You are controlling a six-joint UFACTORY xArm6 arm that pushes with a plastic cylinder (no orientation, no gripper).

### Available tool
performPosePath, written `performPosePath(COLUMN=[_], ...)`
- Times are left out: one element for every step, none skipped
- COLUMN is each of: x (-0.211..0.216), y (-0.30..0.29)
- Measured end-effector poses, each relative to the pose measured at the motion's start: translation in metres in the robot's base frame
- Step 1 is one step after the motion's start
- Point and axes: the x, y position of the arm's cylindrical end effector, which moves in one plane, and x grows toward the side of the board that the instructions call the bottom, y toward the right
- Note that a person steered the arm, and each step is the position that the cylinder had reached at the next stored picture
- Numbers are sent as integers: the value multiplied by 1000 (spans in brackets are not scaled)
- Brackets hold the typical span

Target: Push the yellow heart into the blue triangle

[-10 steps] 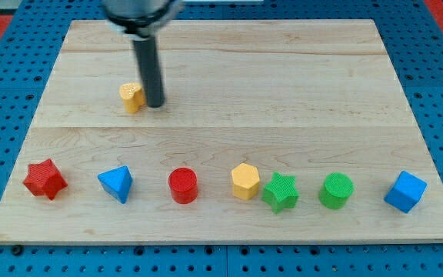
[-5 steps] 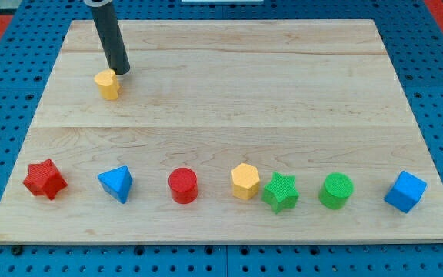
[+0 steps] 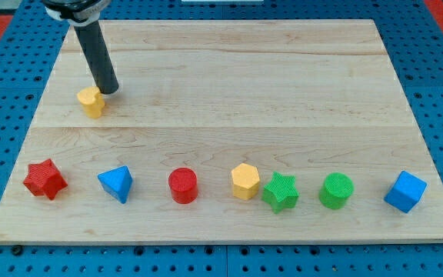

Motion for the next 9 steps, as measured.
performPosePath(x=[5, 5, 15, 44, 78, 106, 132, 143, 126], y=[-15, -42, -49, -37, -19, -14, -3, -1, 8])
